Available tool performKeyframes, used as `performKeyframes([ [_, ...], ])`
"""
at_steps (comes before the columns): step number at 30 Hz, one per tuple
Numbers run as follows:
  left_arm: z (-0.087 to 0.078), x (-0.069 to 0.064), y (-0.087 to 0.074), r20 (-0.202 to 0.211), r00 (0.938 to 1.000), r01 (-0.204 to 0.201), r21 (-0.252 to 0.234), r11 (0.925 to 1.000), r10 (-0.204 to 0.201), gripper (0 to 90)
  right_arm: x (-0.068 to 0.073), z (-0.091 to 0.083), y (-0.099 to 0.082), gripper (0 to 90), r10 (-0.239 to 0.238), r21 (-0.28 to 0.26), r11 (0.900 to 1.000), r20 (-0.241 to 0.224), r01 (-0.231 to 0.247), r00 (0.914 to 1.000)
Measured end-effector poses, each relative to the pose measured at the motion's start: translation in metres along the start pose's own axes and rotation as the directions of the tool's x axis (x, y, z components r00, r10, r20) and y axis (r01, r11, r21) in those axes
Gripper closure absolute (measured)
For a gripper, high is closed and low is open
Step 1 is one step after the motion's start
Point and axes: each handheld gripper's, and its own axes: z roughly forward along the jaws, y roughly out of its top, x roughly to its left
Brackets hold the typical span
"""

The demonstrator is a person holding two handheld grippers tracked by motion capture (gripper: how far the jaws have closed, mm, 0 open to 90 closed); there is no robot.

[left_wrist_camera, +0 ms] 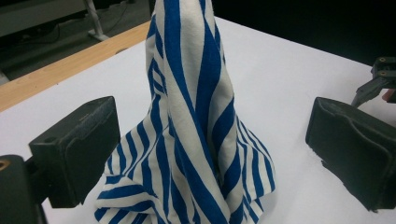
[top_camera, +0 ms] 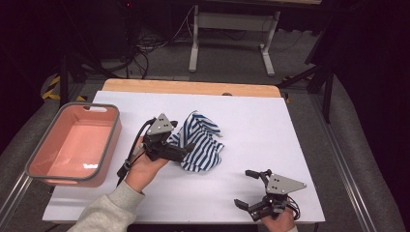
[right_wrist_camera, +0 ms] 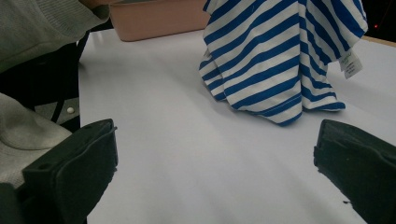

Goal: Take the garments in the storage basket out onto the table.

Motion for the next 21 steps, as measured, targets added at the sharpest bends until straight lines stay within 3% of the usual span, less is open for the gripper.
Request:
performKeyframes([
  [8,-0.015,0.004,-0.002,0.033,0.9991,0.026,-0.019,0.9995,-0.025,2.5,0.0,0.0,0.0,0.1,0.0,0.001,1.0,0.0,0.0,1.0],
  [18,-0.041,0.01,-0.009,0.05,0.9983,0.03,-0.036,0.9989,-0.028,2.5,0.0,0.001,0.0,0.1,0.001,0.002,1.0,-0.002,-0.001,1.0],
  [21,-0.046,0.011,-0.012,0.045,0.9985,0.031,-0.012,0.9995,-0.03,2.6,0.001,0.001,0.0,0.1,-0.001,0.003,1.0,-0.001,0.001,1.0],
])
